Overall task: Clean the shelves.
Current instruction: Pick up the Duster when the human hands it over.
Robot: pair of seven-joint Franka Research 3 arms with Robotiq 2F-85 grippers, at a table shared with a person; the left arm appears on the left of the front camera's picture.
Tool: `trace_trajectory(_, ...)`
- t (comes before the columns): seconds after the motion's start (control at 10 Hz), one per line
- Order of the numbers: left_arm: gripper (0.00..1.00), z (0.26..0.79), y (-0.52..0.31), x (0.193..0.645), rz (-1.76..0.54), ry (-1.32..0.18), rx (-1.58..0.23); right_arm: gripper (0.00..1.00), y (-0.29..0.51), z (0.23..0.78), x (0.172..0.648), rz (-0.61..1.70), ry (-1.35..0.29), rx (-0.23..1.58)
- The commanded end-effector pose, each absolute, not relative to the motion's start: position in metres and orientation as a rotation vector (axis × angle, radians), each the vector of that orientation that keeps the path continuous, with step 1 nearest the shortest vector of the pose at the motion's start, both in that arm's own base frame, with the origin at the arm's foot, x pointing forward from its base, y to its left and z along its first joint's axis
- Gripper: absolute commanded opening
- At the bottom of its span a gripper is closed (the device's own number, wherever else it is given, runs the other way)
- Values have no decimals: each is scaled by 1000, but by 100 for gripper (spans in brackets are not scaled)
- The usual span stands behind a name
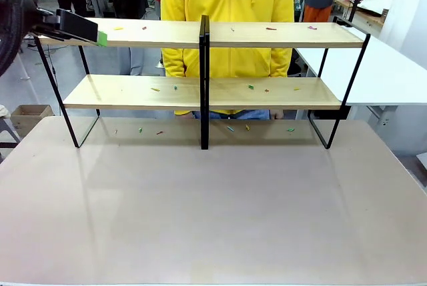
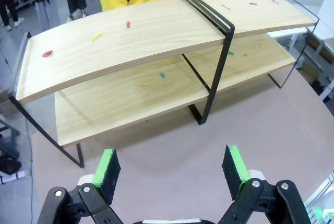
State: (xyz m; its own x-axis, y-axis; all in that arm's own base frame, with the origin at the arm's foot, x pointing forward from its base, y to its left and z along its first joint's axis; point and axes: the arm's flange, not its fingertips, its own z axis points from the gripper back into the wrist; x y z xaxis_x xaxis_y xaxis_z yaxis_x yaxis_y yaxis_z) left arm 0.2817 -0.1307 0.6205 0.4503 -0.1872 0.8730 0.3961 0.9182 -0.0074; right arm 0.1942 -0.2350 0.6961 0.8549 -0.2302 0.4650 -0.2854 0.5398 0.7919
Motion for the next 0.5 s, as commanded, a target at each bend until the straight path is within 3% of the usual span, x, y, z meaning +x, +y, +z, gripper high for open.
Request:
trace_trajectory(0.0,100,621,-130,282,-361,-1048,-222,0,-225,708,201,60,-509,1030)
trace_trajectory(0.4,100,621,-130,282,-361,-1048,-222,0,-225,708,201,60,-509,1030)
